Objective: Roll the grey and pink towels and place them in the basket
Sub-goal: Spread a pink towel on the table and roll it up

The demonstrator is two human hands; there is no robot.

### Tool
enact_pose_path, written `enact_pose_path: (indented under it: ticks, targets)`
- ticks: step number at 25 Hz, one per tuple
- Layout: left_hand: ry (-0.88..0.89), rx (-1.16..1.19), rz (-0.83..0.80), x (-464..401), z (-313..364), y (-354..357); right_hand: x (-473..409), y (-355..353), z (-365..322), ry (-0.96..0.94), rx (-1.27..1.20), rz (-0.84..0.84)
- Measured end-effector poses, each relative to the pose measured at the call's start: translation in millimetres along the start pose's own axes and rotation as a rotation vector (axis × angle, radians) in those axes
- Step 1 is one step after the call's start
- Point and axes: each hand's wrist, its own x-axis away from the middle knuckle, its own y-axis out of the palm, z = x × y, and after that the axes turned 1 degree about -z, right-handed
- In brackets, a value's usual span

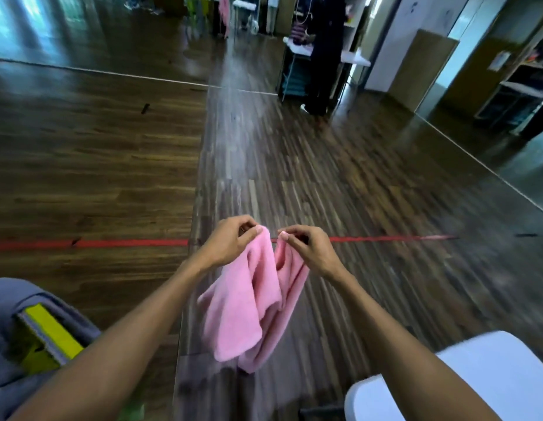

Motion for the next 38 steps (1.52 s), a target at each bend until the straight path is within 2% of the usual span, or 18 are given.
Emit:
enact_pose_path:
  ticks: [3,6,9,13,15,18,22,24,25,28,32,36,38]
  targets:
    - [0.039,0.031,-0.005,-21.1,31.2,23.7,9.0,-37.5,34.4,0.050,-0.047,-0.058]
    - [0.081,0.024,0.002,-35.6,56.5,42.1,16.5,-54.5,42.2,0.036,-0.294,-0.153]
    - [0.119,-0.004,-0.027,-37.8,70.6,59.4,19.2,-60.7,46.0,-0.007,-0.360,-0.040]
    - [0.130,-0.017,0.008,-46.7,81.2,62.6,18.9,-79.7,43.5,-0.054,-0.301,0.151]
    - [0.101,0.018,0.025,-47.3,77.3,67.0,13.7,-91.9,28.7,-0.124,-0.248,0.232]
    - [0.030,0.130,-0.051,-34.4,62.3,89.0,4.9,-110.5,1.2,-0.182,-0.193,0.311]
    - [-0.005,0.220,0.100,-27.5,61.8,96.8,-10.7,-141.8,-4.6,-0.159,-0.105,0.452]
    - [0.054,0.183,0.182,-34.8,82.1,81.2,-13.2,-153.3,6.1,-0.083,-0.090,0.501]
    - [0.112,0.134,0.195,-38.8,94.8,70.1,-11.2,-151.3,7.8,-0.063,-0.111,0.454]
    - [0.279,0.015,0.126,-48.2,119.7,42.1,3.7,-117.0,2.4,-0.091,-0.230,0.135]
    - [0.245,0.003,0.117,-52.4,114.0,11.3,2.5,-99.7,-13.2,-0.104,-0.522,0.112]
    - [0.268,-0.010,0.029,-41.8,104.2,-8.2,-5.2,-85.2,-32.4,-0.184,-0.523,-0.015]
    - [0.262,-0.014,0.012,-36.4,98.8,-15.7,-8.7,-74.5,-40.3,-0.184,-0.516,-0.017]
